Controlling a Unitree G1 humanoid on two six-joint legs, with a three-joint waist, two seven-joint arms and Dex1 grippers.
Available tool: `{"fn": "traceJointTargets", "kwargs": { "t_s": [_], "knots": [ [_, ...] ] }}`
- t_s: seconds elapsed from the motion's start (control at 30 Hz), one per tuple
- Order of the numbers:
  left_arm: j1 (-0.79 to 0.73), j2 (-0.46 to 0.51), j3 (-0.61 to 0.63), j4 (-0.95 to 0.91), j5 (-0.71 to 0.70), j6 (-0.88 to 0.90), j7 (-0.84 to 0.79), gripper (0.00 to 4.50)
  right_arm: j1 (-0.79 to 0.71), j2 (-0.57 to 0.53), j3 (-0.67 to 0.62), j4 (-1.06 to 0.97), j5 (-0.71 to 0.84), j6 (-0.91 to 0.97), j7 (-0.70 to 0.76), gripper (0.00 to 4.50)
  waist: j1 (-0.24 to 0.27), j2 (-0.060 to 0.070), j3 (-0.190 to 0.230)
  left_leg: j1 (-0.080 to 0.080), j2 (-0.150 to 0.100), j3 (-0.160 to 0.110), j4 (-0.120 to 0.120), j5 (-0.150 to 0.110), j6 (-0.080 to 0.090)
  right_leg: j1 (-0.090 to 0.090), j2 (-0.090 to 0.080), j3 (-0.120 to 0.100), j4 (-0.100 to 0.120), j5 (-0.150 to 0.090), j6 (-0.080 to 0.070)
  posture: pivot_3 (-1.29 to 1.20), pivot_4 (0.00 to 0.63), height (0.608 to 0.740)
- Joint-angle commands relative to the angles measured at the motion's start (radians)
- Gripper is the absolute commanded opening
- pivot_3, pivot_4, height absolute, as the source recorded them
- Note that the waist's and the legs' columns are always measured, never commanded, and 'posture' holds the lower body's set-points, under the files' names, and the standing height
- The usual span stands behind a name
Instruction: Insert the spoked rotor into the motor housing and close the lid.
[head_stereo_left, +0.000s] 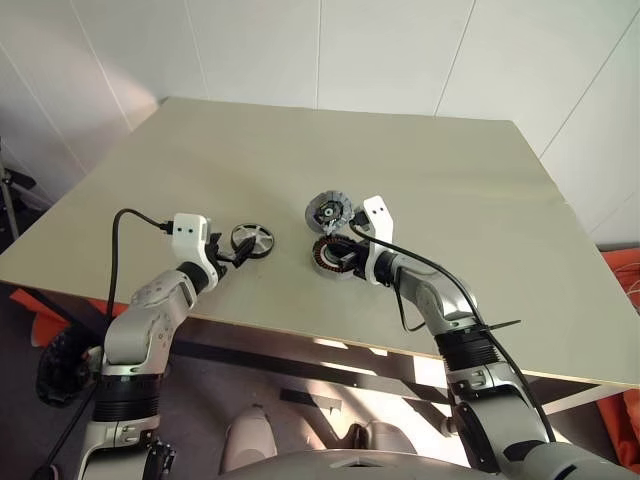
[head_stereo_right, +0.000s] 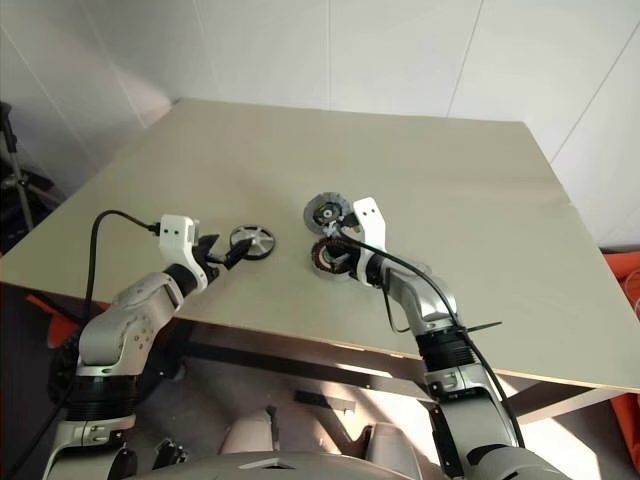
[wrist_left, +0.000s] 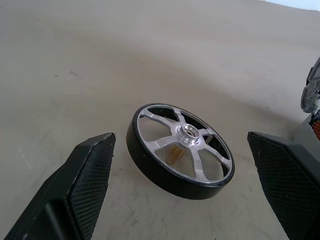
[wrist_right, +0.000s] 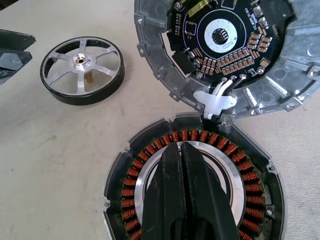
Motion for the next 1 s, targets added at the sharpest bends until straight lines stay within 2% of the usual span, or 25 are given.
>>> {"fn": "traceJointTargets", "kwargs": {
  "t_s": [0.03,0.37,0.7,1.0],
  "knots": [
    [-0.004,0.009,0.01,-0.044,-0.004,-0.007,-0.002,4.5,-0.024,-0.005,-0.019,-0.064,0.018,0.0,0.002,0.03,0.0,0.0,0.0,0.0,0.0,0.0,0.0,0.0,0.0,0.0,0.0,0.0,0.0,0.0,0.0,0.0,0.0,0.74],
    [-0.006,0.01,0.007,-0.042,-0.004,-0.006,-0.004,4.5,-0.012,-0.022,-0.03,-0.142,0.037,0.041,-0.002,0.03,0.0,0.0,0.0,-0.001,0.0,0.0,0.0,0.0,0.0,-0.001,0.0,0.0,0.0,0.0,0.0,0.0,0.0,0.74],
    [-0.008,0.013,0.007,-0.041,-0.003,-0.008,-0.005,4.5,0.053,-0.03,0.005,0.007,-0.02,-0.027,0.0,0.03,0.0,0.0,0.0,0.0,0.0,0.0,0.0,0.0,0.0,0.0,0.0,0.0,0.0,0.0,0.0,0.0,0.0,0.74],
    [-0.014,0.015,0.002,-0.031,0.0,-0.014,-0.009,4.5,-0.011,-0.045,-0.04,-0.119,0.034,0.013,0.006,0.03,0.001,0.0,0.0,0.0,0.0,0.0,0.0,0.0,0.0,0.0,0.0,0.0,0.0,0.0,0.0,0.0,0.0,0.74]
  ]
}}
